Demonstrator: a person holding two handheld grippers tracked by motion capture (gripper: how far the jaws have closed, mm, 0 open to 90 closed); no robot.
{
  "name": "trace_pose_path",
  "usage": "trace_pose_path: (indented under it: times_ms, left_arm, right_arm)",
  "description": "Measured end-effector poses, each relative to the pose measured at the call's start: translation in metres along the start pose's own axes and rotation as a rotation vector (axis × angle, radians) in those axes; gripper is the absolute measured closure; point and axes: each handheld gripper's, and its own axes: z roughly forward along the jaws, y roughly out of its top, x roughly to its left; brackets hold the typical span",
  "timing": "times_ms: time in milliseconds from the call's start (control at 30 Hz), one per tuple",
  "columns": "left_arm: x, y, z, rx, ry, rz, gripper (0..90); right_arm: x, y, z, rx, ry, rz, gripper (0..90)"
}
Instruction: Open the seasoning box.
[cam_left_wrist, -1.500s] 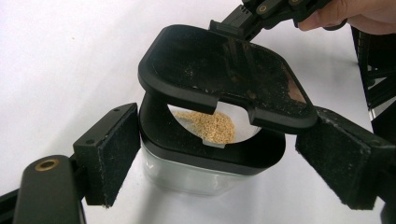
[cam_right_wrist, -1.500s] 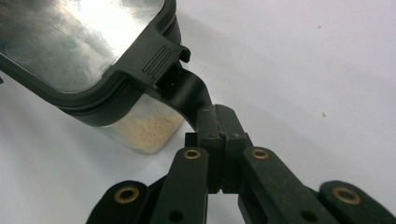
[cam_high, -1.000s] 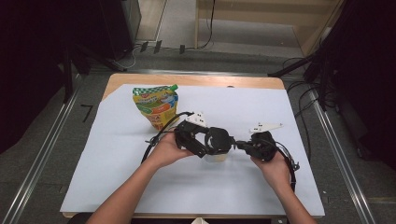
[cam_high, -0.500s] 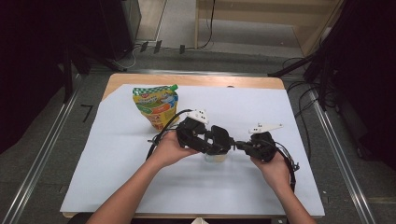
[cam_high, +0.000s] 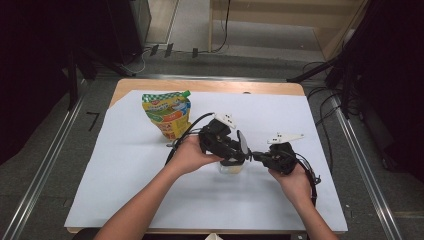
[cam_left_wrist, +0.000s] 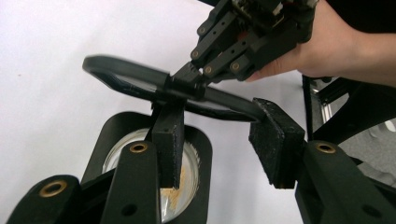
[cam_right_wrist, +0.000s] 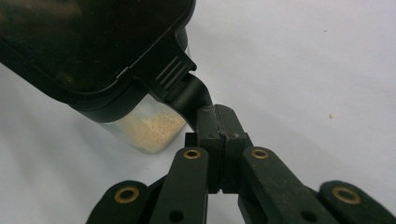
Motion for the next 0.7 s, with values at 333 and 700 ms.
trace_pose_path:
  times_ms: [333, 700]
  left_arm:
    - [-0.003, 0.01, 0.008, 0.021, -0.026, 0.012, 56.7]
    - [-0.005, 0.011, 0.013, 0.025, -0.037, -0.005, 58.0]
  right_arm:
    - [0.003, 0.0, 0.002, 0.001, 0.006, -0.011, 90.0]
    - [0.003, 0.0, 0.001, -0.011, 0.012, -0.008, 90.0]
